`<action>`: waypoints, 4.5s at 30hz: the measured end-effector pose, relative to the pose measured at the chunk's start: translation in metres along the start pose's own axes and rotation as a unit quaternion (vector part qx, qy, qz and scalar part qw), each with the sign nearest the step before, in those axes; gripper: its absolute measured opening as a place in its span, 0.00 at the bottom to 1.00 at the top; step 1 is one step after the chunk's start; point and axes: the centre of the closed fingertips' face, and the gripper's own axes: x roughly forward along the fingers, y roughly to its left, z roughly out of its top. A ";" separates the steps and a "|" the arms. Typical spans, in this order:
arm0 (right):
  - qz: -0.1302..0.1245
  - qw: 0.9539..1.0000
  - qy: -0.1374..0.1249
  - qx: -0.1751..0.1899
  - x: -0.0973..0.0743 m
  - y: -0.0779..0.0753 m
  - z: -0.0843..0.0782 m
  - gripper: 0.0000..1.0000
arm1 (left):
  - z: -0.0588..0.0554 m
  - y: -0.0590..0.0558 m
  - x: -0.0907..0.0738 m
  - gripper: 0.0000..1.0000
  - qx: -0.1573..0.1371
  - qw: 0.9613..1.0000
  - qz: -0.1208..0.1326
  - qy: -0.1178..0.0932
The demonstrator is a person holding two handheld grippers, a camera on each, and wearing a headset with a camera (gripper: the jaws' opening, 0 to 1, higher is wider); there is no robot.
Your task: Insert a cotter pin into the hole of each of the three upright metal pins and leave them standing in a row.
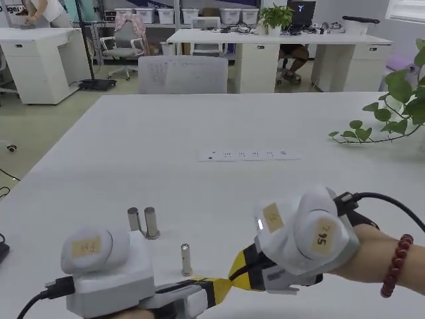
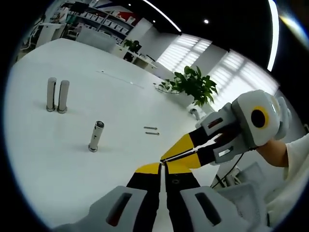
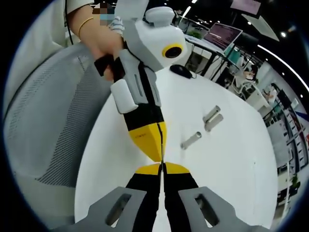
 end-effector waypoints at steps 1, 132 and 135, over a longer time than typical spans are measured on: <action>0.000 1.000 0.001 -0.001 0.000 0.001 0.000 0.02 | 0.000 0.000 0.000 0.00 -0.003 1.000 -0.002 0.000; 0.255 0.943 -0.107 0.185 -0.033 0.078 0.001 0.11 | -0.049 -0.067 -0.021 0.00 0.441 0.873 -0.192 0.087; 0.261 0.942 -0.107 0.183 -0.033 0.080 0.001 0.10 | -0.050 -0.069 -0.022 0.00 0.443 0.870 -0.197 0.088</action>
